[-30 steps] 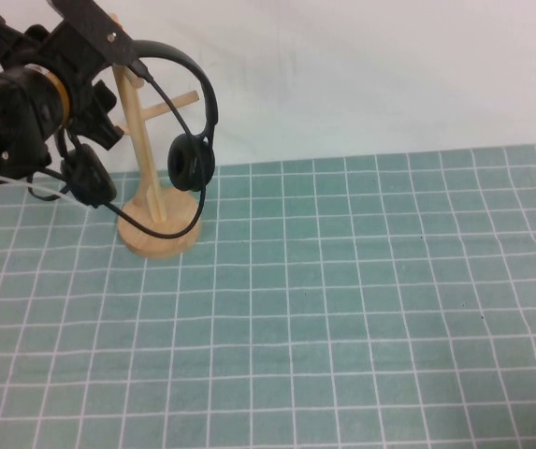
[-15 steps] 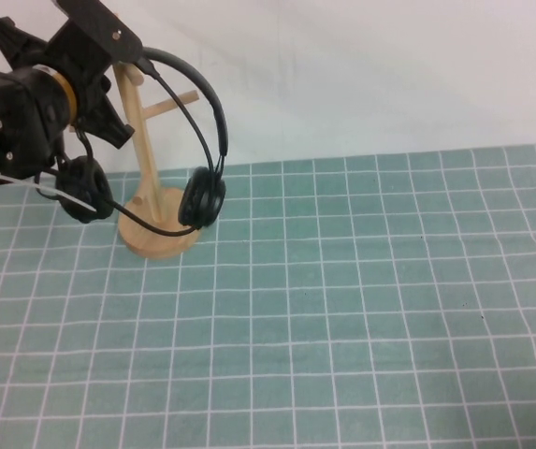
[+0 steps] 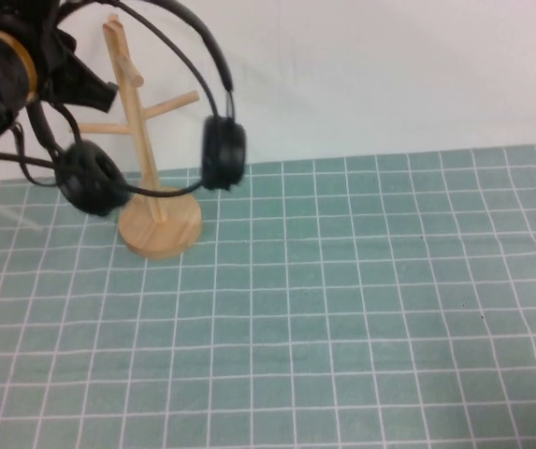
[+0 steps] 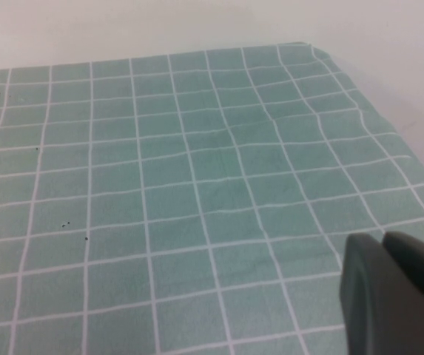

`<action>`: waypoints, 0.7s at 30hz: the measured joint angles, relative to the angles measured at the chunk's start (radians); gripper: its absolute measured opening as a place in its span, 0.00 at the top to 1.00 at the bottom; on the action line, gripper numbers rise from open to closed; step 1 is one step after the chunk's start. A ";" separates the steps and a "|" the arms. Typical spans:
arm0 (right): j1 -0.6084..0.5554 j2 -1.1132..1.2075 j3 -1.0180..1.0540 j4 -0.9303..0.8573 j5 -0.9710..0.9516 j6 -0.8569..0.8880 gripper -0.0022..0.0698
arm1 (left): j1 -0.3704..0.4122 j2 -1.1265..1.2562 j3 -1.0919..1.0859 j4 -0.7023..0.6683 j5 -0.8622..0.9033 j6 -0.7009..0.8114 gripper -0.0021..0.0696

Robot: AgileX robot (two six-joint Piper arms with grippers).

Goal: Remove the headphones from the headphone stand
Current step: Place the headphones on the table

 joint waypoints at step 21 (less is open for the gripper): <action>0.000 0.000 0.000 0.000 0.000 0.000 0.98 | -0.243 0.096 0.094 -0.882 0.470 0.467 0.90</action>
